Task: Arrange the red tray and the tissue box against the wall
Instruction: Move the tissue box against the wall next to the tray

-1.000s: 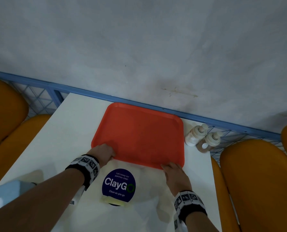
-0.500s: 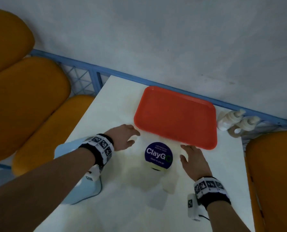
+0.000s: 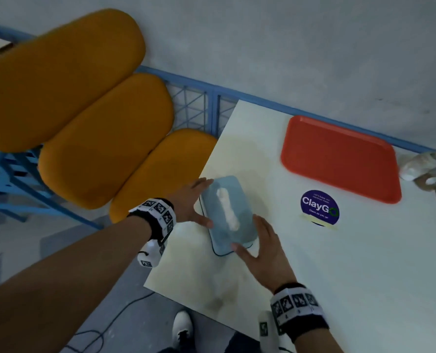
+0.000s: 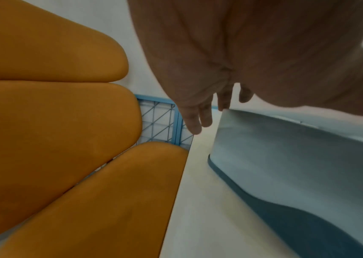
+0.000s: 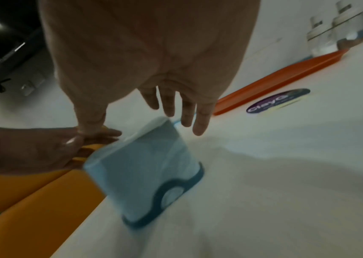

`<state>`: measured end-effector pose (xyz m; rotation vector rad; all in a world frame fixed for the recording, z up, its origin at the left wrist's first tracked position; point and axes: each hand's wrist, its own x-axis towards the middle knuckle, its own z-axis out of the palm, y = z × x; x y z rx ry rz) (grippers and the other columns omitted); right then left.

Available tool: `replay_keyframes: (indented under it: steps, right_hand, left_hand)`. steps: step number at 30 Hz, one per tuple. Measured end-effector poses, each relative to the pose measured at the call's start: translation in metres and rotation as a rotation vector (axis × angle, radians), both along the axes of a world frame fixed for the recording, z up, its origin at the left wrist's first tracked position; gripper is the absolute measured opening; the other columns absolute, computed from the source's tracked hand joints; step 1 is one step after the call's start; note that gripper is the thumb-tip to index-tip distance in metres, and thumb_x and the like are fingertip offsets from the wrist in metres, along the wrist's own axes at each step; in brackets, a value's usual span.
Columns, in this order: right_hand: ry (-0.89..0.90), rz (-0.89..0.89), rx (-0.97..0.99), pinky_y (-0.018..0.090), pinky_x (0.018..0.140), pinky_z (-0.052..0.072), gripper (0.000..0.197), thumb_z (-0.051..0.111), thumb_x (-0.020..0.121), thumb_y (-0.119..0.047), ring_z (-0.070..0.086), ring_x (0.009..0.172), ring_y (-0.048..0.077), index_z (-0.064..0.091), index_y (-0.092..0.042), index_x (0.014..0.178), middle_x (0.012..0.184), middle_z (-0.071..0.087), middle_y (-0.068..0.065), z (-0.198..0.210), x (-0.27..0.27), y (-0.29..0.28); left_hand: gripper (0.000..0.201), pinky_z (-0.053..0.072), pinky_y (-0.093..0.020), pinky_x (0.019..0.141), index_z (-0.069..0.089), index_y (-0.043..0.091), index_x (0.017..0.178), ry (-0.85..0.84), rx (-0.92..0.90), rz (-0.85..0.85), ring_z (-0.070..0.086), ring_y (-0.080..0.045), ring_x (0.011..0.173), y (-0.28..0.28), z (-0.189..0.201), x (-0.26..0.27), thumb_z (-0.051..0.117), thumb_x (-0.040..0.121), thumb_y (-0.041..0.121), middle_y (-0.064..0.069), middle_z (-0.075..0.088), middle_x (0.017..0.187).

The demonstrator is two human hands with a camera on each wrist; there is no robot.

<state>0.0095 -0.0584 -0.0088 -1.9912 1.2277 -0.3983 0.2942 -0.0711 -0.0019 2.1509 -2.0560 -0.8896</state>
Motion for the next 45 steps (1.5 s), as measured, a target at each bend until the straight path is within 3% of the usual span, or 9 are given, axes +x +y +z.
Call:
replay_keyframes:
  steps: [4, 13, 20, 25, 28, 30, 33, 39, 45]
  right_hand:
    - [-0.016, -0.153, 0.089, 0.038, 0.11, 0.03, 0.118, 0.071, 0.061, -0.073, 0.019, 0.139, 0.017, 0.004, -0.029, 0.147, 0.156, 0.013, -0.002, -0.011, 0.027, 0.024]
    - [-0.01, -0.267, 0.056, 0.04, 0.098, 0.046, 0.118, 0.078, 0.059, -0.062, 0.034, 0.129, 0.015, 0.002, -0.034, 0.145, 0.143, 0.025, -0.007, -0.015, 0.042, 0.003]
    - [0.036, -0.298, -0.006, 0.041, 0.093, 0.05, 0.121, 0.079, 0.053, -0.058, 0.039, 0.126, 0.019, 0.008, -0.027, 0.146, 0.14, 0.032, -0.002, -0.008, 0.053, -0.083]
    - [0.018, -0.217, -0.022, 0.04, 0.091, 0.052, 0.119, 0.076, 0.055, -0.061, 0.041, 0.126, 0.018, 0.007, -0.029, 0.146, 0.143, 0.03, -0.003, -0.001, 0.065, -0.185]
    - [-0.007, -0.175, -0.039, 0.031, 0.096, 0.046, 0.119, 0.078, 0.056, -0.059, 0.038, 0.128, 0.017, 0.008, -0.026, 0.146, 0.146, 0.027, -0.001, -0.001, 0.072, -0.246]
    - [-0.005, -0.142, -0.048, 0.013, 0.096, 0.033, 0.118, 0.082, 0.057, -0.054, 0.036, 0.125, 0.012, 0.012, -0.021, 0.146, 0.14, 0.031, -0.001, 0.002, 0.077, -0.285]
    - [0.009, -0.122, -0.07, -0.006, 0.081, 0.022, 0.111, 0.084, 0.058, -0.048, 0.035, 0.11, 0.003, 0.02, -0.018, 0.143, 0.122, 0.033, -0.011, 0.004, 0.085, -0.335]
    - [-0.013, -0.096, -0.005, 0.025, 0.086, 0.04, 0.109, 0.081, 0.056, -0.051, 0.039, 0.12, 0.015, 0.016, -0.029, 0.141, 0.125, 0.032, -0.01, -0.008, 0.1, -0.399]
    - [0.061, -0.068, 0.028, 0.041, 0.102, 0.041, 0.119, 0.077, 0.057, -0.056, 0.032, 0.131, 0.021, 0.002, -0.03, 0.145, 0.149, 0.021, -0.002, -0.016, 0.103, -0.412]
  left_hand:
    - [0.133, 0.021, -0.056, 0.118, -0.001, 0.031, 0.151, -0.027, -0.006, 0.054, 0.02, -0.03, 0.146, -0.006, 0.002, 0.002, 0.061, 0.048, 0.089, -0.002, 0.016, 0.162]
    - [0.136, 0.045, -0.056, 0.104, 0.009, 0.042, 0.145, 0.452, 0.12, 0.219, 0.046, -0.03, 0.131, -0.04, -0.01, -0.001, 0.083, 0.037, 0.074, -0.004, 0.032, 0.153]
    - [0.124, 0.054, -0.052, 0.093, 0.024, 0.035, 0.141, 0.489, -0.001, 0.292, 0.057, -0.028, 0.113, -0.12, 0.004, 0.002, 0.076, 0.038, 0.08, -0.003, 0.046, 0.137]
    - [0.113, 0.041, -0.048, 0.108, 0.023, 0.023, 0.147, 0.426, -0.039, 0.369, 0.044, -0.029, 0.13, -0.205, 0.015, 0.01, 0.079, 0.059, 0.064, -0.009, 0.04, 0.148]
    - [0.109, 0.039, -0.045, 0.11, 0.019, 0.019, 0.15, 0.45, -0.031, 0.4, 0.041, -0.028, 0.133, -0.259, 0.011, 0.02, 0.08, 0.067, 0.056, -0.01, 0.037, 0.151]
    - [0.108, 0.043, -0.044, 0.106, 0.019, 0.019, 0.15, 0.466, -0.021, 0.419, 0.046, -0.026, 0.129, -0.292, 0.009, 0.027, 0.081, 0.068, 0.053, -0.008, 0.041, 0.148]
    - [0.104, 0.045, -0.044, 0.106, 0.015, 0.021, 0.15, 0.445, -0.017, 0.438, 0.048, -0.029, 0.128, -0.337, 0.006, 0.035, 0.079, 0.073, 0.049, -0.009, 0.043, 0.146]
    - [0.096, 0.034, -0.026, 0.099, 0.013, 0.018, 0.152, 0.39, -0.042, 0.447, 0.042, -0.025, 0.133, -0.396, -0.002, 0.047, 0.073, 0.081, 0.043, -0.009, 0.037, 0.151]
    - [0.111, 0.035, -0.043, 0.111, 0.014, 0.027, 0.15, 0.213, -0.024, 0.325, 0.038, -0.03, 0.136, -0.411, -0.005, 0.06, 0.074, 0.066, 0.067, -0.009, 0.032, 0.152]
